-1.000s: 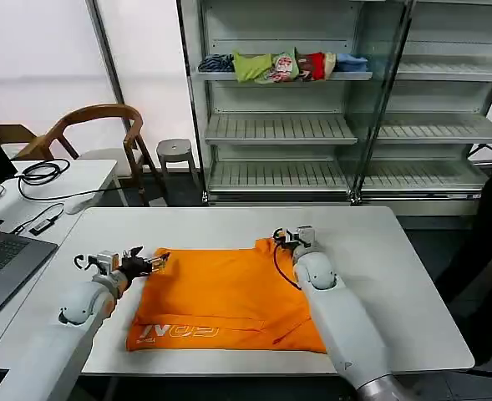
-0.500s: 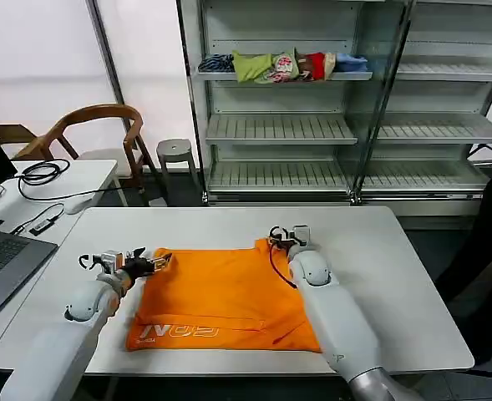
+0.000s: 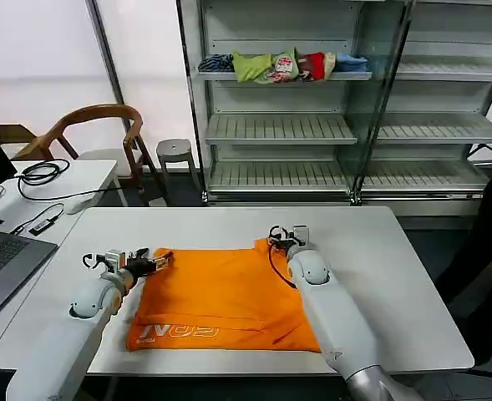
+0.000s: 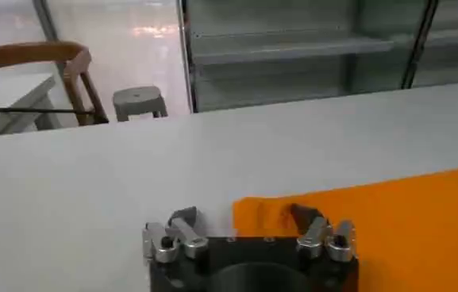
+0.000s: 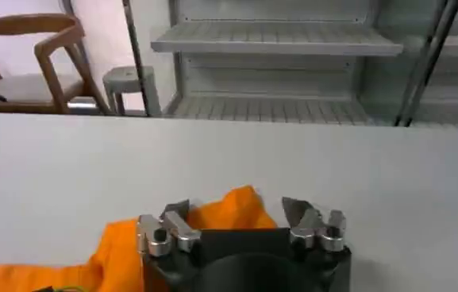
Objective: Fold and organize the clothes.
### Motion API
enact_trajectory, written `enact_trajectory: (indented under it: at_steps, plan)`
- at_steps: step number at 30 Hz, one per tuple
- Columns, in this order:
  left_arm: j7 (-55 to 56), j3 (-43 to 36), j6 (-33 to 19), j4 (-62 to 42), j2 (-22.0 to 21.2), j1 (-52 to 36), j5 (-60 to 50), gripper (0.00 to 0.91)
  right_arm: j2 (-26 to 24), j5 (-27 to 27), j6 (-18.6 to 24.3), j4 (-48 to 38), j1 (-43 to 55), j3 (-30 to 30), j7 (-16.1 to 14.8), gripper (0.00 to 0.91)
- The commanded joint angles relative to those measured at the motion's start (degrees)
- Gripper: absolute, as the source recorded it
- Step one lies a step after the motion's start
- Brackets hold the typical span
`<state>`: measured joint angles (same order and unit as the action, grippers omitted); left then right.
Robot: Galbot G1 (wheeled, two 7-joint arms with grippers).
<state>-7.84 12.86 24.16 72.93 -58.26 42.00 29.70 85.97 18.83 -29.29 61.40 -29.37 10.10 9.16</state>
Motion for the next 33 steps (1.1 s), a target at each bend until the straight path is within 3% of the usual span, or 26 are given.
enact_trajectory:
  at_steps: [1, 18, 33]
  plan:
    - [-0.4, -0.4, 0.0, -1.3, -0.5, -0.6, -0.1, 0.020, 0.2, 0.1, -0.2, -0.5, 0.0, 0.2, -0.4, 0.000]
    - [-1.1, -0.7, -0.6, -0.6, -0.5, -0.7, 0.2, 0.020, -0.5, -0.3, 0.9, 0.7, -0.3, 0.0, -2.0, 0.000]
    - [-0.6, 2.5, -1.1, 9.9, 2.0, 5.7, 3.7, 0.020, -6.4, 2.6, -0.7, 16.9, -7.4, -2.2, -0.6, 0.000]
